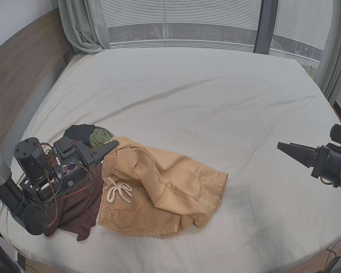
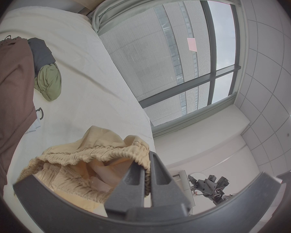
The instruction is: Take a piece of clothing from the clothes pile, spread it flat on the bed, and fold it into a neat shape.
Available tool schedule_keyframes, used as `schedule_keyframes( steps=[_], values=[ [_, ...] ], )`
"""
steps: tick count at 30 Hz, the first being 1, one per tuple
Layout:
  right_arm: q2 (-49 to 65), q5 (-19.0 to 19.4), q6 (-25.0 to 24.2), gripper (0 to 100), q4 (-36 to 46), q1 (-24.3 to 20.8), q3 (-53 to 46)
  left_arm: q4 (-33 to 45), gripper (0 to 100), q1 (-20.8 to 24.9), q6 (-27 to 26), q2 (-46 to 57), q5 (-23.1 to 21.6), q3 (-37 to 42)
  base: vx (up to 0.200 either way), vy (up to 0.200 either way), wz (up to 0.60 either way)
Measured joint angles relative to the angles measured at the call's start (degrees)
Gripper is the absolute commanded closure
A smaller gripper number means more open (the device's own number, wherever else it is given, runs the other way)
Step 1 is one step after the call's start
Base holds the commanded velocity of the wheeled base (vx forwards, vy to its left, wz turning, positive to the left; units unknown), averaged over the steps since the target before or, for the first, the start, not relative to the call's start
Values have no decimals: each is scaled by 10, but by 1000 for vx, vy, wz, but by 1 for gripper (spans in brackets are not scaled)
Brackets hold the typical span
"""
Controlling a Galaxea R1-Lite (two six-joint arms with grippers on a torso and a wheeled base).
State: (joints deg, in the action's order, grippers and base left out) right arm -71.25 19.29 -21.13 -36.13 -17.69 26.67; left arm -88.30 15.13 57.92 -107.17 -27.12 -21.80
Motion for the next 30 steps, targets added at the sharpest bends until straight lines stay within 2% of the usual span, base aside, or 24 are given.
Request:
schedule_keyframes(
  steps=[7,16,22,30],
  values=[
    [-89,0,-15,0,-100,-3,-34,0,100,-1,1,0,0,-3,0,0,0],
    [-159,1,-28,0,-111,-11,-48,0,100,-4,1,-3,1,-4,0,0,0],
    [-214,1,-31,0,-163,-16,-54,0,100,-5,0,-5,1,-4,0,0,0],
    [-297,-2,-79,0,-260,-48,-70,0,100,-13,-3,-10,1,-4,0,0,0]
  ],
)
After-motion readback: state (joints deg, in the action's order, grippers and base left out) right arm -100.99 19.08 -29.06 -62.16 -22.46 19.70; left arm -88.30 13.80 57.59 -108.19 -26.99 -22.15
